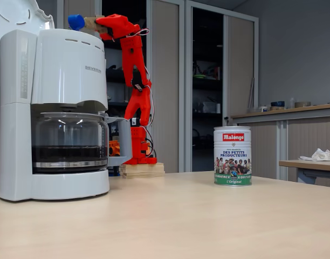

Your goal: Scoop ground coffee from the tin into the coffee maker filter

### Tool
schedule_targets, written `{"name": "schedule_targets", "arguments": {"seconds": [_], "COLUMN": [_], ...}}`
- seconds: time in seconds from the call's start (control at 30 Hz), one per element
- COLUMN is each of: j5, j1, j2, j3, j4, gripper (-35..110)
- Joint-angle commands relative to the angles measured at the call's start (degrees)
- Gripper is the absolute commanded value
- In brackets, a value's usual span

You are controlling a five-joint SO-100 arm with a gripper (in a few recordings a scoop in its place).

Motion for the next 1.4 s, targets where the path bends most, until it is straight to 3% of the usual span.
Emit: {"name": "schedule_targets", "arguments": {"seconds": [0.0, 0.4, 0.77, 1.37], "j5": [4.57, 19.25, 26.81, 47.20], "j1": [0.44, -0.97, -0.35, 2.99], "j2": [0.97, 2.90, 3.60, 3.43], "j3": [-0.97, -1.23, -1.32, 1.49], "j4": [-0.26, 4.31, 5.10, -4.48], "gripper": [0, 0, 0, 0]}}
